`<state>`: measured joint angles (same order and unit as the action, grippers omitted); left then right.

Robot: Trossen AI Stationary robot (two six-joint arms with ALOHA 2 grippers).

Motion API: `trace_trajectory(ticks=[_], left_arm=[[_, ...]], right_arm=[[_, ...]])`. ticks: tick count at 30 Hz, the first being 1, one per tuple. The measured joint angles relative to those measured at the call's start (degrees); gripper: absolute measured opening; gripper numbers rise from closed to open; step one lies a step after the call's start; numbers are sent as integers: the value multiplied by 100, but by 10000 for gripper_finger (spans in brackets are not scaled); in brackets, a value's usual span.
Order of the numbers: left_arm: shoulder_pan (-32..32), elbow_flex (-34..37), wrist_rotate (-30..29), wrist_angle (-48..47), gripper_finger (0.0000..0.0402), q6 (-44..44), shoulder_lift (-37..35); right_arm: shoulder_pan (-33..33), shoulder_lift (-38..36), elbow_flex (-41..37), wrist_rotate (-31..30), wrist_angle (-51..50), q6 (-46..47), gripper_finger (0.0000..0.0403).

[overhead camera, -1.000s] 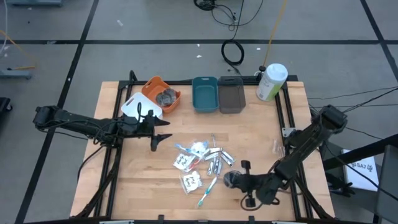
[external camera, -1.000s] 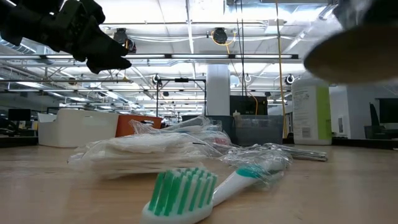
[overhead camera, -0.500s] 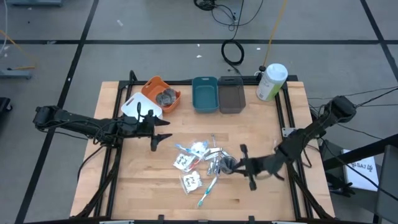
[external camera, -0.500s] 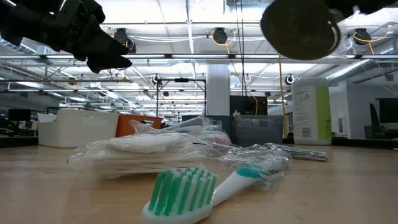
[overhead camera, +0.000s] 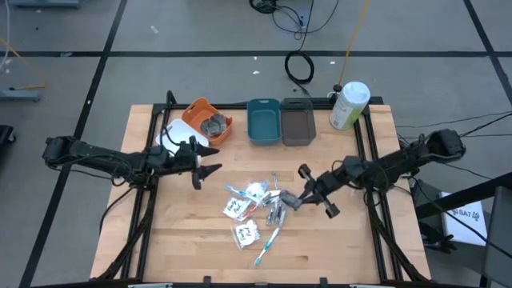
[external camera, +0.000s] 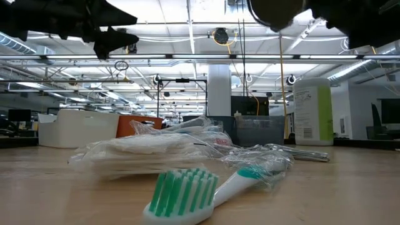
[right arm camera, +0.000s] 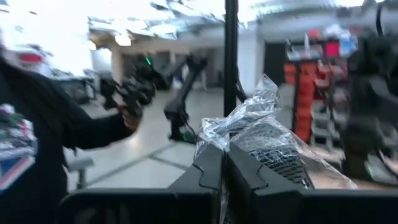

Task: Pick & Place Travel size toiletries
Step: Put the black hairbrush into the orange bin

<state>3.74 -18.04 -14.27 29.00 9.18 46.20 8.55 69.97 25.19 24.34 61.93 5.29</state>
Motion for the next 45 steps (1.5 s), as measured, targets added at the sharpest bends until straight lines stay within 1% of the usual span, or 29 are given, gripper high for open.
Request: trace_trajectory(ticks=[4, 8, 10, 12, 14, 16, 22, 25, 27, 32, 35, 39, 45], left_arm=[[-61, 0, -38, 341, 269, 193, 375], [-140, -4, -28, 1393, 269, 462, 1019], [-204, -77, 154, 1916, 269, 433, 1493], [-269, -279, 541, 2347, 269, 302, 1992], [-322, -576, 991, 2585, 269, 115, 2456], [-336, -976, 1344, 2611, 269, -176, 2934], [-340, -2314, 2102, 2488, 269, -1293, 4259], [-340, -2879, 2392, 2459, 269, -1575, 4765], [-340, -3212, 2583, 2451, 269, -1612, 5036], [-340, -3853, 3246, 2217, 269, -1476, 5445], [-338, -4115, 3463, 1910, 269, -1487, 5529], [-340, -4335, 3526, 1735, 269, -1495, 5586], [-348, -4350, 3528, 1685, 268, -1811, 5586]], right_arm=[[-352, 2, 2, 658, 573, 124, 0], [-564, 10, 120, 1121, 951, 273, 0], [-603, 75, 218, 1254, 1094, 301, 0], [-632, 105, 261, 1357, 1106, 266, 0], [-683, 149, 309, 1360, 1115, 208, 0], [-766, 153, 308, 1349, 1107, 168, 0], [-937, 153, 308, 1328, 1113, 267, 0], [-934, 153, 308, 1329, 1112, 272, 0], [-934, 153, 308, 1331, 1113, 279, 0], [-934, 153, 308, 1331, 1081, 275, 0], [-934, 153, 308, 1346, 1043, 264, 0], [-934, 153, 308, 1344, 1027, 254, 0], [-921, 153, 308, 1346, 1023, 255, 0]])
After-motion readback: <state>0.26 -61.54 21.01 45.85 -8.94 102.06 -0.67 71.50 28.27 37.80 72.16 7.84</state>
